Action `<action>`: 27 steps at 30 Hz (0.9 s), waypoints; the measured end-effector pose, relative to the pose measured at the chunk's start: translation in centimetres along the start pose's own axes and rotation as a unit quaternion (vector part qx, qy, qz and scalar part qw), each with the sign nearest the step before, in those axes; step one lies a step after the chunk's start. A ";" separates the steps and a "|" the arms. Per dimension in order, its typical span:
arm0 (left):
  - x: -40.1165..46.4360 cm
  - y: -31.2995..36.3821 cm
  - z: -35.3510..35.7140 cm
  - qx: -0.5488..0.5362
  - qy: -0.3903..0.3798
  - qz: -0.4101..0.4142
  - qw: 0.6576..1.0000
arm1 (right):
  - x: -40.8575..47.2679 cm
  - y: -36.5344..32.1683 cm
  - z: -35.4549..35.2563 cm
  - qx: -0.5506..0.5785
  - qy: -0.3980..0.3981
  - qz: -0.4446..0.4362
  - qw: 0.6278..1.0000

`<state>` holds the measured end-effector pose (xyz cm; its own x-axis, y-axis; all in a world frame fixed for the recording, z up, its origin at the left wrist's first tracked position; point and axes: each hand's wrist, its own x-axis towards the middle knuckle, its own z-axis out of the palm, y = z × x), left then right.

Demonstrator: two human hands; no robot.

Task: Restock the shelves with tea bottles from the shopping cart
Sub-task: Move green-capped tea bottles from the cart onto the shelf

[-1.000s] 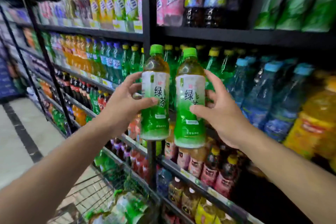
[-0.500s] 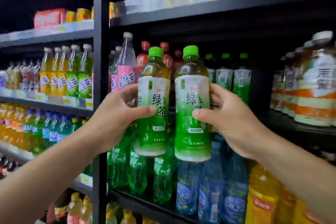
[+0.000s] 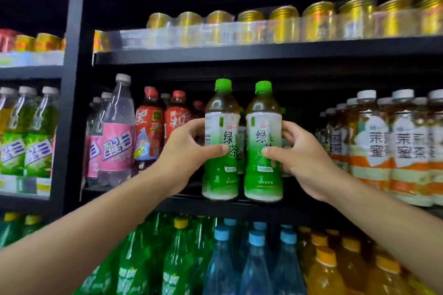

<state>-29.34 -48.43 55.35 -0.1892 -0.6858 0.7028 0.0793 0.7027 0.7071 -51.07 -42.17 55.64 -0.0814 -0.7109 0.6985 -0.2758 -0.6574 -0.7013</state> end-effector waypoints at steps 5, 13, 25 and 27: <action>3.1 -2.6 1.7 0.019 -0.022 0.005 1.000 | 1.9 1.8 -2.0 -0.116 0.029 -0.002 0.993; 6.0 -5.2 3.3 0.060 -0.062 0.015 0.996 | 4.0 4.6 -4.3 -0.157 0.048 0.032 0.986; 10.2 -8.1 3.0 0.142 -0.066 0.004 0.988 | 7.6 7.9 -3.7 -0.224 0.033 0.037 0.973; 10.5 -8.3 3.1 0.157 -0.066 0.009 0.985 | 8.2 8.6 -3.4 -0.227 0.036 0.039 0.972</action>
<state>-35.07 -60.90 56.57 -0.3187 -0.6567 0.6835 -0.2189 0.7526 0.6210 -57.37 -52.84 55.82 -0.1816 -0.7234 0.6662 -0.6593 -0.4131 -0.6282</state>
